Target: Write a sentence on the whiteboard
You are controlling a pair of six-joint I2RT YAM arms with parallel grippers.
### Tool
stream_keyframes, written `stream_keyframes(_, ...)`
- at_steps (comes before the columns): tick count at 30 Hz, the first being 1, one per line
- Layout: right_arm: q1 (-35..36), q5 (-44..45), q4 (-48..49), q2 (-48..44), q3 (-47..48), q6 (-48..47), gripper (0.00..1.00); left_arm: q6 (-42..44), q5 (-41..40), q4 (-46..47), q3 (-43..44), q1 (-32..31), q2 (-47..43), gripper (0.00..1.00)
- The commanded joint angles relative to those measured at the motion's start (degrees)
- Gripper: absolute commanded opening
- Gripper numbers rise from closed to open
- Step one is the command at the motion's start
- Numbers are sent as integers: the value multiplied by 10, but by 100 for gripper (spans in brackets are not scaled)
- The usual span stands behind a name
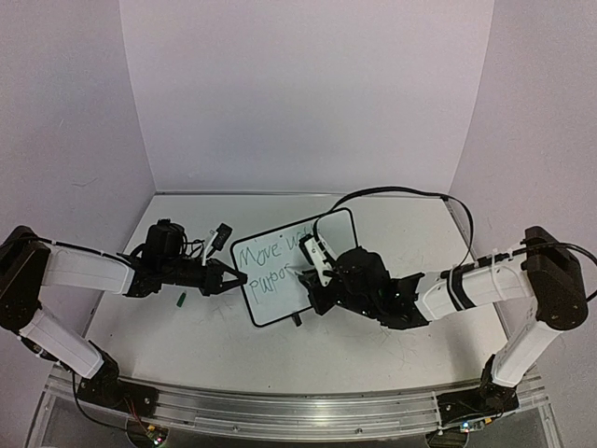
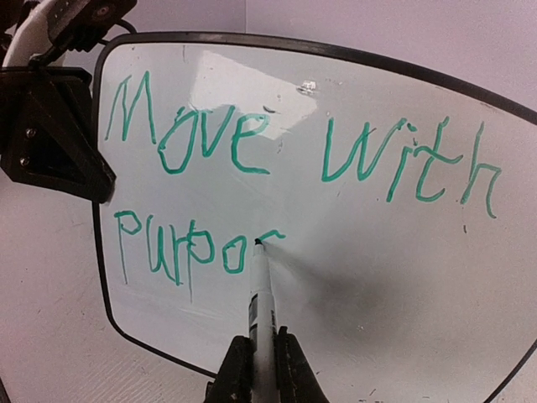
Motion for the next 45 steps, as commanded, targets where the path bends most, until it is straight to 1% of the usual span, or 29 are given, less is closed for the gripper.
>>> stream_keyframes(1,3,-1,-2,8,5,6,0,29,-29,-17,12,-1,-7,0)
stream_keyframes(15,3,49,-8,-17,-22,30,0,29,-29,-17,12,-1,-7,0)
stream_keyframes(22,6,26,-10,-12,-29,34,0,28,-28,-17,12,-1,-7,0)
stream_keyframes(29,17,8,-8,3,-16,33,0,28,-29,-17,12,-1,-8,0)
stream_keyframes(37,19,12,-4,10,9,25,0,28,-29,-17,12,-1,-7,0)
stream_keyframes(39,18,21,-4,-3,4,23,0,28,-28,-17,12,-1,-7,0)
stream_keyframes(43,14,18,5,-60,-46,40,0,29,-32,-17,10,-1,-12,0)
stream_keyframes(45,8,18,5,-64,-52,43,0,29,-32,-17,9,-1,-12,0)
